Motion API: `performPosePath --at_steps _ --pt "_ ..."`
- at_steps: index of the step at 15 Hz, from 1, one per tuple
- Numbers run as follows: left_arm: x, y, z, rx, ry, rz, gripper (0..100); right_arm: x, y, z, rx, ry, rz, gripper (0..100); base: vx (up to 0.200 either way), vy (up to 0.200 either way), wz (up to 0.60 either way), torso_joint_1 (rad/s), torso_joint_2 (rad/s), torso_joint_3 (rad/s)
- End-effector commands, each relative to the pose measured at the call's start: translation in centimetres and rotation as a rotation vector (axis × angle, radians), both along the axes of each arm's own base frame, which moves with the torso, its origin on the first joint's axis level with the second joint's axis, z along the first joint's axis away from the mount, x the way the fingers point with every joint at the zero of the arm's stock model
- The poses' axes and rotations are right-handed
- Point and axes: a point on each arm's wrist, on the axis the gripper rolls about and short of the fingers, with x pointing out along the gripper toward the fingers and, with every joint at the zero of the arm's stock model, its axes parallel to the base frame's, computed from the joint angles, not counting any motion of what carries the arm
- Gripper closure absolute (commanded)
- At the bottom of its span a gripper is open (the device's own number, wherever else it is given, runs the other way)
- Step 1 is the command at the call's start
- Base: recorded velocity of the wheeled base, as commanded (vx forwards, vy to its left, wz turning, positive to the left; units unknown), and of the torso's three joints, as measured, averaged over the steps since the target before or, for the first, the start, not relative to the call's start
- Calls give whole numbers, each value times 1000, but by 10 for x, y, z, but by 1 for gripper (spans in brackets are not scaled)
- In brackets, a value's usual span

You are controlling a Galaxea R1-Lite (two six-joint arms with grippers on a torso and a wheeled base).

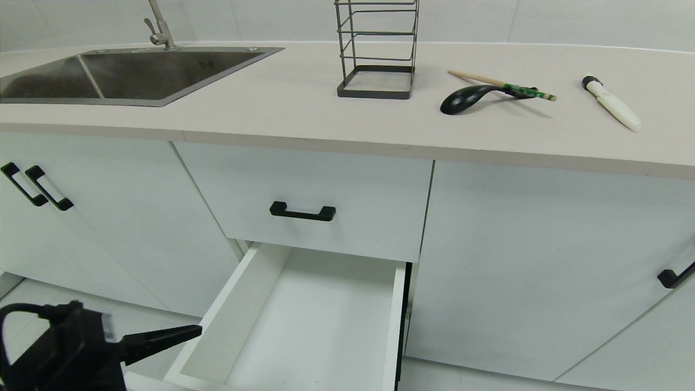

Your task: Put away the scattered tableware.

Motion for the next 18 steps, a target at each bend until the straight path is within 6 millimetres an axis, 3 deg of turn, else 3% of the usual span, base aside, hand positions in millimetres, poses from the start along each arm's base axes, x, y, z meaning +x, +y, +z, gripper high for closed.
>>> performPosePath --at_steps 1,4,5,8,11,15,18 --pt "-35 11 10 -33 -189 60 0 0 0 0 -1 1 0 100 0 0 0 0 0 0" --pt "-80 22 15 -96 -411 86 0 0 0 0 -1 1 0 100 0 0 0 0 0 0" --pt "-100 28 11 -117 -485 150 0 0 0 0 -1 1 0 100 0 0 0 0 0 0" --pt "-128 37 -16 -129 -477 248 0 0 0 0 -1 1 0 100 0 0 0 0 0 0" --pt "-125 38 -20 -151 -510 366 0 0 0 0 -3 1 1 100 0 0 0 0 0 0" --pt "-118 38 -44 -217 -359 595 0 0 0 0 -3 1 1 100 0 0 0 0 0 0" --pt "-118 38 -49 -197 -323 658 0 0 0 0 -3 1 1 100 0 0 0 0 0 0"
